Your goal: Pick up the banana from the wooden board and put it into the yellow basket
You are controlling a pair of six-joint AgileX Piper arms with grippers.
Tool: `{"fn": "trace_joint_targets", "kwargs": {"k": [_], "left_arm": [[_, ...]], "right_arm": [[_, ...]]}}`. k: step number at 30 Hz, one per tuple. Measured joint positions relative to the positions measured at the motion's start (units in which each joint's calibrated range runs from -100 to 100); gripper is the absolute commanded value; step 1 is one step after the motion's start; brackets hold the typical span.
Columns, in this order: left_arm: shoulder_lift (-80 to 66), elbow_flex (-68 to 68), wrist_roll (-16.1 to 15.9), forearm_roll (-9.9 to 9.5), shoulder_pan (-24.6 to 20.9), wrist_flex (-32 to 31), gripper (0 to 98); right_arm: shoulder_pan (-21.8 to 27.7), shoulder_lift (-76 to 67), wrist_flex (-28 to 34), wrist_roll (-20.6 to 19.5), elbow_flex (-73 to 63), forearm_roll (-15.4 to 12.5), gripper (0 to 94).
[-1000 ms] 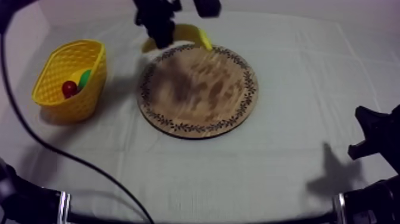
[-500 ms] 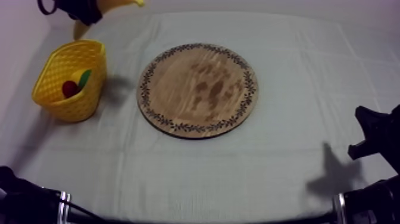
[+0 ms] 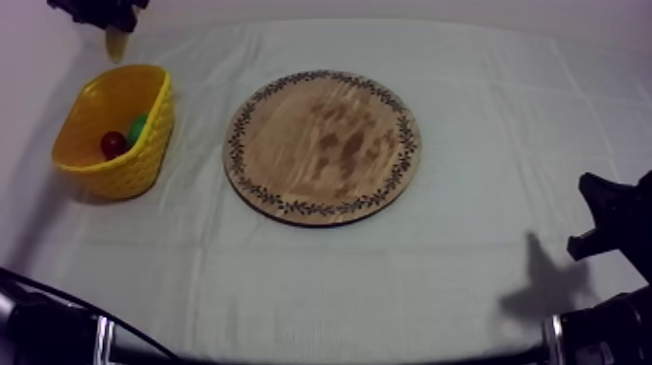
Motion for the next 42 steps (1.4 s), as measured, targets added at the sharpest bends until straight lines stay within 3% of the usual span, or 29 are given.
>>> {"fn": "trace_joint_targets", "kwargs": {"k": [10, 27, 29, 32, 35, 42], "left_arm": [[8.0, 5.5, 6.1, 0.53, -5.0, -4.8, 10.1], [12.4, 12.5, 6.0, 0.4, -6.6, -5.3, 9.9], [12.2, 12.5, 5.8, 0.4, -6.6, -5.0, 16.3], [11.7, 12.8, 6.1, 0.2, -6.6, -4.6, 42.1], [10.9, 13.5, 7.3, -0.71, -6.6, -4.6, 58.9], [8.5, 14.8, 6.9, -1.34, -7.0, -5.3, 70.3]], "right_arm": [[0.0, 0.0, 0.0, 0.0, 0.0, 0.0, 0.3], [0.0, 0.0, 0.0, 0.0, 0.0, 0.0, 0.3], [0.0, 0.0, 0.0, 0.0, 0.0, 0.0, 0.3], [0.0, 0.0, 0.0, 0.0, 0.0, 0.0, 0.3], [0.0, 0.0, 0.0, 0.0, 0.0, 0.0, 0.3], [0.0, 0.0, 0.0, 0.0, 0.0, 0.0, 0.3]]}}
